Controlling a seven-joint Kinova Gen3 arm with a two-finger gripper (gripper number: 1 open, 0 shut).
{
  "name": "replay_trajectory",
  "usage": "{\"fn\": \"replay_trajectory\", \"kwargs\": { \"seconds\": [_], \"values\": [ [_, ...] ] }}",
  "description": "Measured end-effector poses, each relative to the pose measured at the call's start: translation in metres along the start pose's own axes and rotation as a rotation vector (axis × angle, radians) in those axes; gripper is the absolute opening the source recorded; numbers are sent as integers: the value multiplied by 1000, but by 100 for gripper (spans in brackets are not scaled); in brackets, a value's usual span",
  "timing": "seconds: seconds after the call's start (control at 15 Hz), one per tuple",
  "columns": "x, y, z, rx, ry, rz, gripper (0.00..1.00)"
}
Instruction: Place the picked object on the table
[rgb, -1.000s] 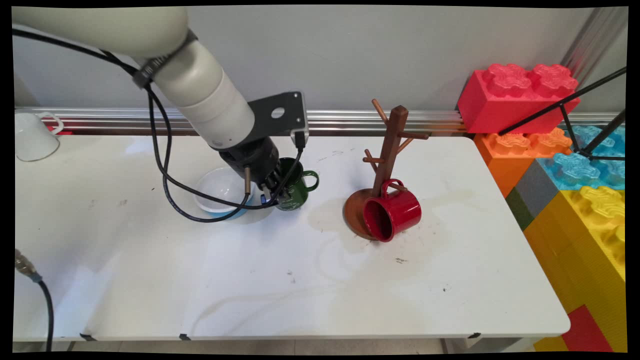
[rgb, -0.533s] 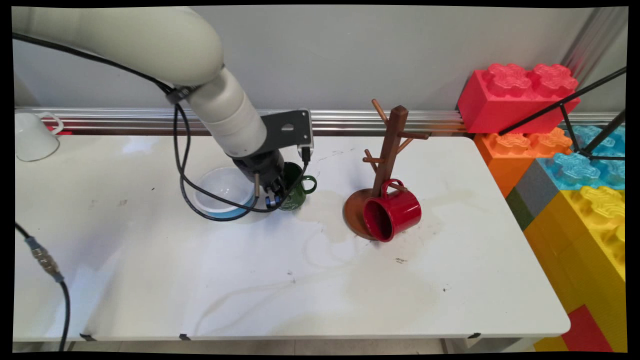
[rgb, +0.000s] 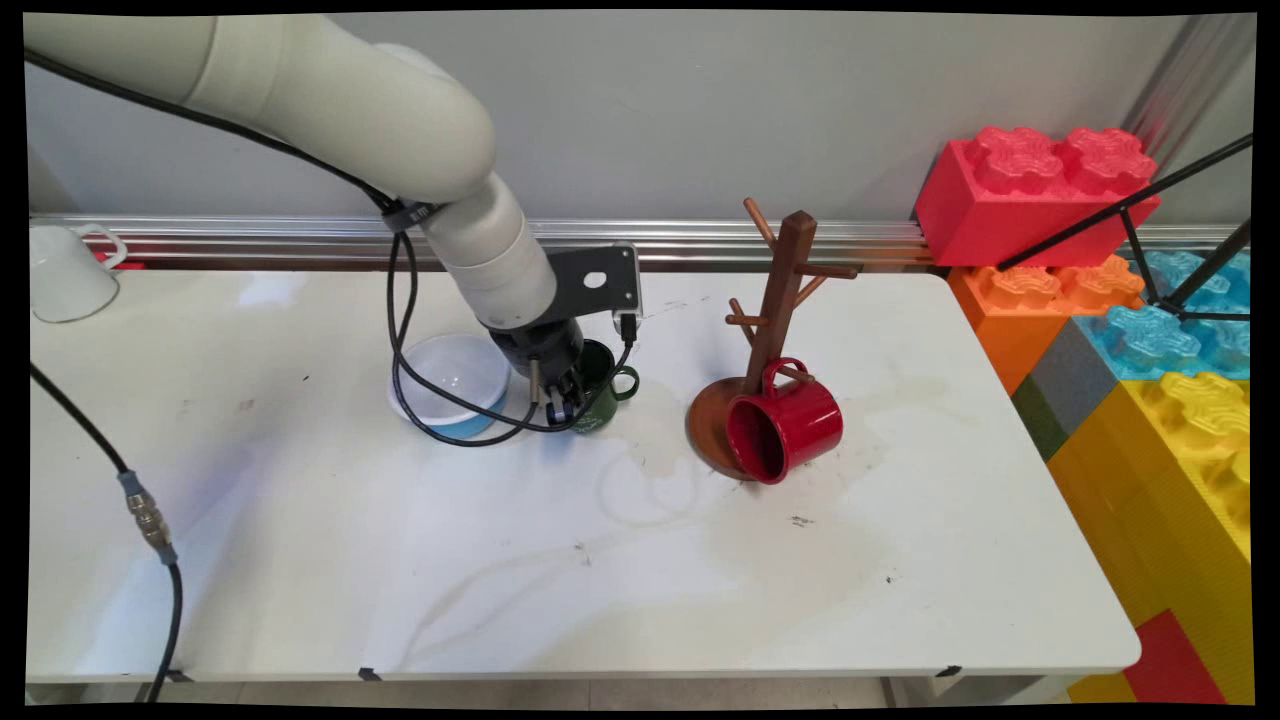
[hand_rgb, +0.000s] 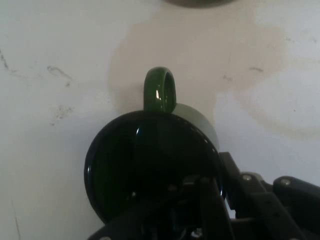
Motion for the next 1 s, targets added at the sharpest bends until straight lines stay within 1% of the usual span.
{"fn": "replay_trajectory", "kwargs": {
  "seconds": [0.6, 0.67, 1.0],
  "values": [
    [3, -5, 18, -24, -14, -13, 0],
    [3, -5, 19, -25, -14, -15, 100],
    [2, -5, 22, -33, -16, -22, 100]
  ]
}}
